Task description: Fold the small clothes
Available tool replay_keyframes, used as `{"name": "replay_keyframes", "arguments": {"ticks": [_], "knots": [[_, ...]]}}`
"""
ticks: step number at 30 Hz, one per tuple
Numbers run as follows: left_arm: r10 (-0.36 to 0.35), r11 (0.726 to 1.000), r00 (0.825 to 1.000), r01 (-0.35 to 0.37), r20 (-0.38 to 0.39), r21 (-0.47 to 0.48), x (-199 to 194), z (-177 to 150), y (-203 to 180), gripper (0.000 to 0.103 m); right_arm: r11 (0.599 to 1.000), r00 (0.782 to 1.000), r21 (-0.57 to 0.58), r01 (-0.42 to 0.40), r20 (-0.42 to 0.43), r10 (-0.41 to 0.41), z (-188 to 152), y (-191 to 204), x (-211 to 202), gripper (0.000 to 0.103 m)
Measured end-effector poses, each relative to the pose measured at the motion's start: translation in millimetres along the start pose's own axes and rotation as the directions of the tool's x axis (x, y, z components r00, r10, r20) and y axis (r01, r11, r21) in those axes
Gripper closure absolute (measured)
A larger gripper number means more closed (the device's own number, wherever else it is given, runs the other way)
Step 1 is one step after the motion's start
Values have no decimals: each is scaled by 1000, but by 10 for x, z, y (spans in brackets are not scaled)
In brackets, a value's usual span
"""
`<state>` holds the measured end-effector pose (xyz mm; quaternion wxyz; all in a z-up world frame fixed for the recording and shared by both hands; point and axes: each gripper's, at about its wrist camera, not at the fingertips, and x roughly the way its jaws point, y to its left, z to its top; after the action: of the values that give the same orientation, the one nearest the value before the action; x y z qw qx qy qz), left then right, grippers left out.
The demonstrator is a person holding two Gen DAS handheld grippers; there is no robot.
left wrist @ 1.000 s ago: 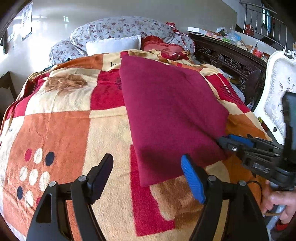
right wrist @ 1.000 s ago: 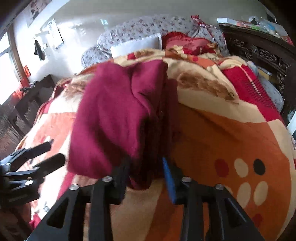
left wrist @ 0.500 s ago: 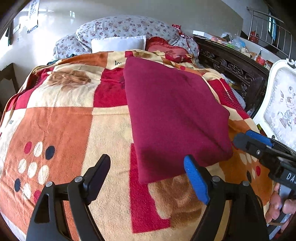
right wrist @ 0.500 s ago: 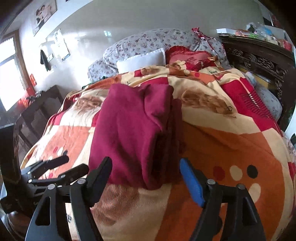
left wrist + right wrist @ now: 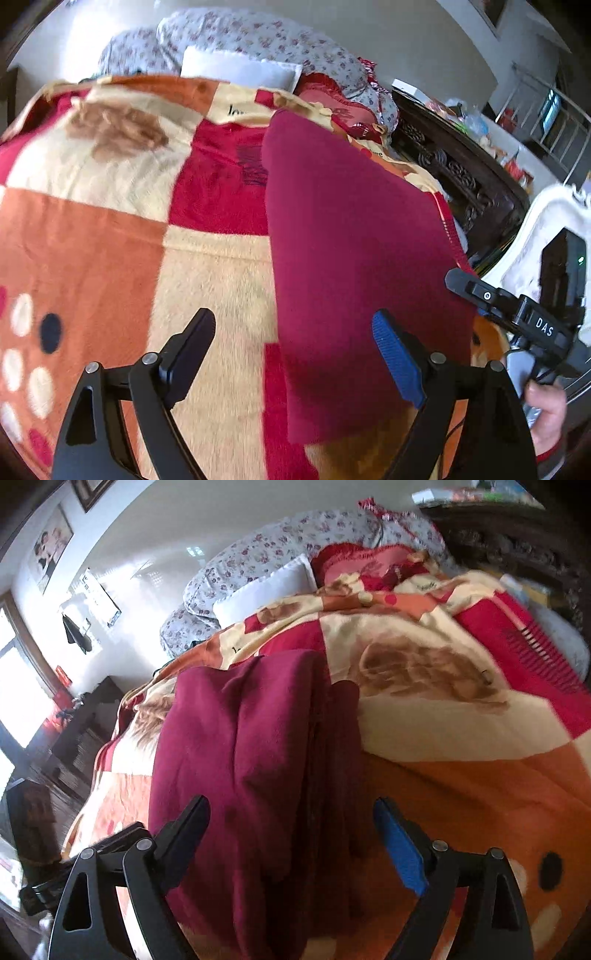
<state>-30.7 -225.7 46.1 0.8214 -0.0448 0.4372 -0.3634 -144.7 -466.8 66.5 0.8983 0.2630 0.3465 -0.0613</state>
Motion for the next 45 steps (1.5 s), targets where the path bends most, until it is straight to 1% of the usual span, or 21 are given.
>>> {"name": "replay_keyframes", "arguments": {"ticks": [6,8,10,11,12,13,15,18,21,24,26,27,28,30,33,36,38,40,41,43,45], "knots": [[-119,993,993,119,-22,3,253,74,-12,13,998,998,41,-51,-30,53,46,-85,281,10],[-139,990,990,139,-38,-6,334,88,-21,13,998,998,29,-49,-23,50,32,-63,281,21],[-172,985,984,171,-54,-15,403,94,-39,14,999,999,-9,-51,-14,50,27,12,222,44],[-191,982,980,191,-58,-8,411,95,-50,29,999,999,-36,-36,-10,35,29,69,174,48],[-202,979,977,203,-64,9,408,99,-84,35,998,1000,-52,-28,-9,27,28,108,130,54],[-187,981,981,189,-59,33,374,100,-118,38,998,1000,-59,-29,-6,28,31,147,74,57],[-187,979,981,191,-52,67,266,90,-160,52,997,998,-60,-56,-5,55,16,224,-46,58],[-202,975,978,206,-57,82,-34,31,-174,54,992,996,-95,-89,-26,86,-110,443,-231,58],[-178,976,982,185,-69,115,-425,-115,-164,54,985,991,-118,-126,-66,119,-382,680,-372,58],[-135,979,984,151,-116,134,-724,-335,-85,54,984,986,-106,-140,-110,128,-726,868,-416,57],[-104,984,984,123,-148,131,-830,-507,4,54,988,982,-101,-120,-161,103,-967,949,-357,52],[-85,986,982,107,-168,130,-847,-592,51,53,987,981,-134,-87,-182,62,-1097,1002,-325,49],[-56,988,980,81,-189,128,-830,-677,104,53,985,985,-162,-59,-171,31,-1169,1028,-336,45],[-15,993,980,38,-199,114,-794,-810,190,47,983,991,-180,-29,-132,5,-1241,1058,-455,45],[2,998,987,7,-163,55,-844,-856,275,43,979,999,-202,0,-33,-6,-1188,1144,-797,44],[26,999,993,-22,-113,42,-960,-802,263,42,933,999,-359,19,40,-5,-1141,1446,-1026,44],[81,996,994,-78,-68,49,-1017,-774,236,41,898,999,-439,22,40,-5,-1146,1616,-1005,46],[131,990,990,-127,-48,66,-1028,-783,217,41,887,999,-459,51,28,-43,-1171,1670,-855,60],[151,986,988,-148,-38,75,-1023,-790,204,41,881,997,-467,72,21,-70,-1192,1662,-758,62],[182,980,983,-180,-14,89,-1028,-790,165,40,881,992,-461,107,-10,-126,-1262,1559,-553,67],[210,972,978,-211,13,101,-1045,-807,142,40,887,986,-446,119,-52,-158,-1328,1452,-359,68]]}}
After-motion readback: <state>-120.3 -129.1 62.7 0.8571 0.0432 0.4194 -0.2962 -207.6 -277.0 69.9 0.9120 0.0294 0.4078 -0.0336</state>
